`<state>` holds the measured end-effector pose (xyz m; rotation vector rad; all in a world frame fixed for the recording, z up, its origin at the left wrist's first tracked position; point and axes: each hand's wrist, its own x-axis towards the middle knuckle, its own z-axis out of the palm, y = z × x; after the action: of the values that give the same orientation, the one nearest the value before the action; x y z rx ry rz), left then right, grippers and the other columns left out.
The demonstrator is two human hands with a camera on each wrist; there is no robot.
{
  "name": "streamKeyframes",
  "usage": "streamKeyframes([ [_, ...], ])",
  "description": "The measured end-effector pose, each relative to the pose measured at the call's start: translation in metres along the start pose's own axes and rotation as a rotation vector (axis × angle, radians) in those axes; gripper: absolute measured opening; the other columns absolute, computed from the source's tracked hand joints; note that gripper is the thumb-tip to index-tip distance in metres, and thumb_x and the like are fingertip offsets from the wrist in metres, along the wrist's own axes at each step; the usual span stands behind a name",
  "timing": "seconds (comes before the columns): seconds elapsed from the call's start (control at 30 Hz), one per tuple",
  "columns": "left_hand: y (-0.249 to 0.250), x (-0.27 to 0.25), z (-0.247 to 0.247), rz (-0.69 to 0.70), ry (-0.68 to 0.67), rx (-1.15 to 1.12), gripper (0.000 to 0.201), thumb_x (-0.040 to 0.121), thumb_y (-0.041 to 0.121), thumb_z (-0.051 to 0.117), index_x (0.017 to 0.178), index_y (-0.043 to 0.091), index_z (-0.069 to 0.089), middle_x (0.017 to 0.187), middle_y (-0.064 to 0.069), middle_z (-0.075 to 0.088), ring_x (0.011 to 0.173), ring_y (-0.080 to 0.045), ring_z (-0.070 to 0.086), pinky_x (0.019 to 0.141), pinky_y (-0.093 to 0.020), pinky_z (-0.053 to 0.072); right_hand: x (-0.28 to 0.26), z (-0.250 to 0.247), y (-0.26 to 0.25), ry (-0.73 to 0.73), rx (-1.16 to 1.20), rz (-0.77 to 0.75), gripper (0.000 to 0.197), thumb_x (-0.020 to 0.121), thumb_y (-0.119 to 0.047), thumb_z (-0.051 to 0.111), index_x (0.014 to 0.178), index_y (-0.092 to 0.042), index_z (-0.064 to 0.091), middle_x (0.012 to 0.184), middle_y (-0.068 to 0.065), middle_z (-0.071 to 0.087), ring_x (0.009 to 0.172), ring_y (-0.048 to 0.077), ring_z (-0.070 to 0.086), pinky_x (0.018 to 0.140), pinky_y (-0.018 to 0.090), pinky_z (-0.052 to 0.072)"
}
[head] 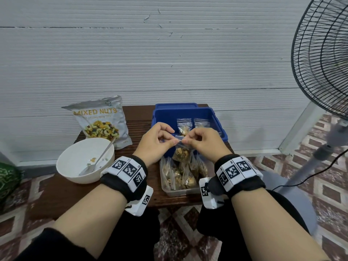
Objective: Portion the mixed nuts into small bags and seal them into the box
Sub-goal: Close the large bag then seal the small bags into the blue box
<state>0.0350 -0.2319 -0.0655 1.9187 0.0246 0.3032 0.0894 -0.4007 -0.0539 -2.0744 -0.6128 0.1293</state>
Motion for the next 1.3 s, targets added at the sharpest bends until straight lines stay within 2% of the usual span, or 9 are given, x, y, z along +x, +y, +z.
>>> streamKeyframes([
  [0.17, -0.003, 0.011, -0.019, -0.034, 0.05, 0.007, 0.018, 0.081, 0.022, 0.075, 0.092, 0.023, 0.061, 0.082, 0.006, 0.069, 0.073, 0.0, 0.06, 0.073, -0.014, 0.048, 0.011, -0.014, -0.016, -0.036, -0.097, -0.007, 0.011, 0.086, -0.02, 0.069, 0.077, -0.015, 0.066, 0.076, 0.009, 0.067, 0.069, 0.013, 0.057, 0.068, 0.03, 0.049],
  [0.3, -0.008, 0.03, -0.034, -0.104, 0.182, 0.037, 0.005, 0.088, 0.021, 0.067, 0.088, 0.022, 0.062, 0.096, -0.004, 0.069, 0.089, -0.011, 0.061, 0.083, -0.024, 0.05, 0.027, -0.035, -0.032, -0.029, -0.221, -0.004, 0.011, 0.089, -0.021, 0.066, 0.081, -0.013, 0.064, 0.069, 0.0, 0.063, 0.057, 0.004, 0.051, 0.05, 0.007, 0.038],
  [0.47, -0.026, 0.055, -0.043, -0.2, 0.212, 0.094, 0.006, 0.091, 0.019, 0.063, 0.097, 0.019, 0.061, 0.101, 0.001, 0.064, 0.102, -0.015, 0.059, 0.087, -0.025, 0.045, 0.064, -0.061, -0.053, -0.073, -0.406, -0.029, 0.008, 0.09, -0.018, 0.063, 0.085, -0.013, 0.063, 0.073, -0.003, 0.06, 0.064, 0.004, 0.051, 0.056, 0.014, 0.038],
  [0.6, -0.045, 0.075, -0.043, -0.254, 0.214, 0.146, 0.019, 0.092, 0.023, 0.062, 0.11, 0.02, 0.057, 0.109, 0.003, 0.062, 0.106, -0.015, 0.059, 0.094, -0.029, 0.045, 0.104, -0.064, -0.06, -0.225, -0.641, -0.048, 0.005, 0.09, -0.019, 0.065, 0.087, -0.017, 0.061, 0.082, -0.005, 0.059, 0.077, 0.01, 0.053, 0.058, 0.016, 0.038],
  [0.73, -0.055, 0.091, -0.041, -0.322, 0.172, 0.205, 0.049, 0.095, 0.032, 0.057, 0.138, 0.014, 0.045, 0.134, -0.002, 0.054, 0.118, -0.016, 0.052, 0.095, -0.026, 0.038, 0.143, -0.049, -0.051, -0.428, -0.846, -0.022, 0.007, 0.088, -0.021, 0.067, 0.092, -0.017, 0.063, 0.085, -0.005, 0.059, 0.083, 0.012, 0.052, 0.072, 0.024, 0.038],
  [0.87, -0.067, 0.099, -0.037, -0.355, 0.064, 0.206, 0.059, 0.097, 0.038, 0.051, 0.148, 0.017, 0.032, 0.144, -0.002, 0.046, 0.13, -0.021, 0.045, 0.104, -0.032, 0.038, 0.183, -0.024, -0.024, -0.687, -0.928, 0.058, 0.004, 0.087, -0.018, 0.067, 0.09, -0.018, 0.065, 0.092, 0.002, 0.07, 0.078, 0.014, 0.06, 0.067, 0.024, 0.046],
  [0.97, -0.077, 0.104, -0.034, -0.376, 0.006, 0.184, 0.054, 0.099, 0.038, 0.046, 0.148, 0.021, 0.03, 0.14, -0.001, 0.049, 0.125, -0.022, 0.05, 0.101, -0.034, 0.042, 0.204, -0.007, -0.006, -0.826, -0.968, 0.085, 0.007, 0.088, -0.013, 0.065, 0.087, -0.02, 0.067, 0.082, -0.002, 0.069, 0.071, 0.013, 0.063, 0.07, 0.027, 0.052],
  [1.1, -0.083, 0.111, -0.033, -0.395, 0.053, 0.099, 0.041, 0.099, 0.03, 0.045, 0.138, 0.023, 0.036, 0.119, -0.002, 0.057, 0.101, -0.02, 0.057, 0.079, -0.031, 0.044, 0.223, 0.008, 0.012, -0.98, -0.988, 0.146, 0.02, 0.089, -0.01, 0.063, 0.076, -0.025, 0.064, 0.078, -0.002, 0.067, 0.072, 0.015, 0.064, 0.071, 0.029, 0.053],
  [1.3, -0.086, 0.113, -0.027, -0.365, 0.108, 0.043, 0.034, 0.1, 0.021, 0.042, 0.133, 0.02, 0.035, 0.09, 0.009, 0.05, 0.077, -0.002, 0.051, 0.059, -0.017, 0.037, 0.236, 0.018, 0.026, -0.948, -1.064, 0.148, 0.017, 0.086, -0.006, 0.063, 0.082, -0.021, 0.069, 0.088, 0.006, 0.07, 0.085, 0.023, 0.067, 0.071, 0.028, 0.051],
])
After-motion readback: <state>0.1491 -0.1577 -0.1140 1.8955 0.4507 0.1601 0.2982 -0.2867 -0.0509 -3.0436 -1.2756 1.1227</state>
